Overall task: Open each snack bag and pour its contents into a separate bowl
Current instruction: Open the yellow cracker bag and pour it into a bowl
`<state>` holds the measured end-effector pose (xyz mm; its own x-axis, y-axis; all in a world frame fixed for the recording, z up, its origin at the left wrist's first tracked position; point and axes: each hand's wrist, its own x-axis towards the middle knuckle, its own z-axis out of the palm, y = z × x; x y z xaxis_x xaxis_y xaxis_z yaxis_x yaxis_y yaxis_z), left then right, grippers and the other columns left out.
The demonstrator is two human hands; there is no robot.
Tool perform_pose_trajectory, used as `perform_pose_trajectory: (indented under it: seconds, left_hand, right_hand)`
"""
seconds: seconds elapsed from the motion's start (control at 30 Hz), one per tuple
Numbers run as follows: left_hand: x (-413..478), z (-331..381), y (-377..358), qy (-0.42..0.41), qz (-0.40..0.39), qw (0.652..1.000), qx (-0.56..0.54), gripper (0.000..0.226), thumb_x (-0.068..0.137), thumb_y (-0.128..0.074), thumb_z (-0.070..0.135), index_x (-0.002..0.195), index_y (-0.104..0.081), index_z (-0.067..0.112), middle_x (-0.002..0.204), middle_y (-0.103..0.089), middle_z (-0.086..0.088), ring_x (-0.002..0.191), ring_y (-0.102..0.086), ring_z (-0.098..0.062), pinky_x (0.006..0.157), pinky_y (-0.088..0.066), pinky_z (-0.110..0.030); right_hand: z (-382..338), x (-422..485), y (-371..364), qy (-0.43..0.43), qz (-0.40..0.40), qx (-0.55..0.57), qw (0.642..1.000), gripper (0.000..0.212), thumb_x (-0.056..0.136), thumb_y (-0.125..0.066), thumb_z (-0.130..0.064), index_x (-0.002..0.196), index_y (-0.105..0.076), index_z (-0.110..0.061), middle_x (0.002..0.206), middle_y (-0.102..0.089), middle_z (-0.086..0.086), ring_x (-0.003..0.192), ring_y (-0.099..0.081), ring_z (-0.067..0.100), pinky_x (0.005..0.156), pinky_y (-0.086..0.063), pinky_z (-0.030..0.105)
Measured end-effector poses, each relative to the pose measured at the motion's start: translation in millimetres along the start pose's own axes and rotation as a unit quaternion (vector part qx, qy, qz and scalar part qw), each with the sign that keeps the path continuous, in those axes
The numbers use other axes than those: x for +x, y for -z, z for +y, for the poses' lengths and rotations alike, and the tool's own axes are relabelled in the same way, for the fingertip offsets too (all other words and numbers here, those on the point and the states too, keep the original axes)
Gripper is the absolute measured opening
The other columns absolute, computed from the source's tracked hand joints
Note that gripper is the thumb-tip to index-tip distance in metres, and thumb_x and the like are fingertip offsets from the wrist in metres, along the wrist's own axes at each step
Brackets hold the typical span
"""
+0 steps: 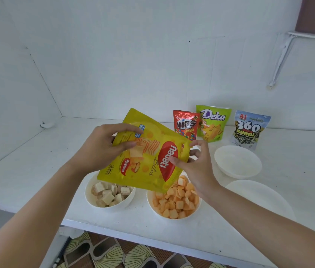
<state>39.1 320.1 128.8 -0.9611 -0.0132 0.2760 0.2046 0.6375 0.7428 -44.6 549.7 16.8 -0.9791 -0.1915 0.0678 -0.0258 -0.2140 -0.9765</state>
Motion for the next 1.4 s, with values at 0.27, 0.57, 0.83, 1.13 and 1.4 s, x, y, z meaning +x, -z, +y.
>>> perform_pose_trajectory:
  seconds: [0.27,0.57,0.83,1.13,1.4]
  left_hand:
    - [-8.1,-14.3,-15.8,0.022,0.049,0.998,-0.04,0.027,0.095,-0.067,0.012,0.113,-0.072,0.031,0.114,-0.073,0.009,0.091,-0.076,-0.012,0.066,-0.065,-0.037]
    - [-12.4,-21.6,-30.8,0.063,0.126,0.98,-0.141,0.046,0.095,-0.064,0.002,0.126,-0.058,0.036,0.105,-0.068,0.012,0.088,-0.074,-0.015,0.064,-0.063,-0.034]
    - [-0.7,-36.8,-31.9,0.132,0.061,0.987,-0.073,0.066,0.086,-0.076,0.005,0.134,-0.046,0.04,0.11,-0.065,0.008,0.092,-0.07,-0.011,0.07,-0.062,-0.03]
    - [19.5,-41.6,-27.9,0.146,0.02,0.969,0.197,0.046,0.074,-0.086,0.04,0.106,-0.058,0.025,0.112,-0.051,-0.005,0.103,-0.051,-0.023,0.076,-0.04,-0.028]
    - [41.0,-6.4,-41.4,0.047,0.014,0.993,0.105,0.032,0.092,-0.069,0.044,0.117,-0.062,0.025,0.107,-0.07,0.009,0.094,-0.067,-0.011,0.074,-0.054,-0.026]
  right_hand:
    - [3.6,6.5,0.7,-0.095,-0.023,0.015,0.995,0.071,0.07,-0.088,-0.031,0.129,-0.049,-0.028,0.121,-0.066,0.002,0.107,-0.069,0.022,0.089,-0.059,0.047]
    - [3.6,9.0,-4.5,-0.144,-0.058,0.074,0.985,0.03,0.095,-0.065,-0.027,0.123,-0.061,-0.019,0.116,-0.074,0.004,0.11,-0.069,0.028,0.097,-0.053,0.055]
    - [-13.2,26.7,-7.4,-0.062,0.039,0.02,0.997,0.015,0.094,-0.067,-0.018,0.108,-0.07,-0.012,0.103,-0.076,0.009,0.096,-0.073,0.028,0.087,-0.058,0.053]
    - [-40.8,44.2,-12.9,0.112,0.029,-0.164,0.98,0.016,0.094,-0.067,-0.023,0.091,-0.065,-0.007,0.088,-0.07,0.015,0.083,-0.071,0.025,0.071,-0.061,0.044]
    - [-59.9,50.7,-26.4,0.194,-0.025,-0.254,0.947,0.011,0.091,-0.072,-0.025,0.092,-0.07,-0.014,0.083,-0.071,0.007,0.078,-0.07,0.02,0.069,-0.058,0.044]
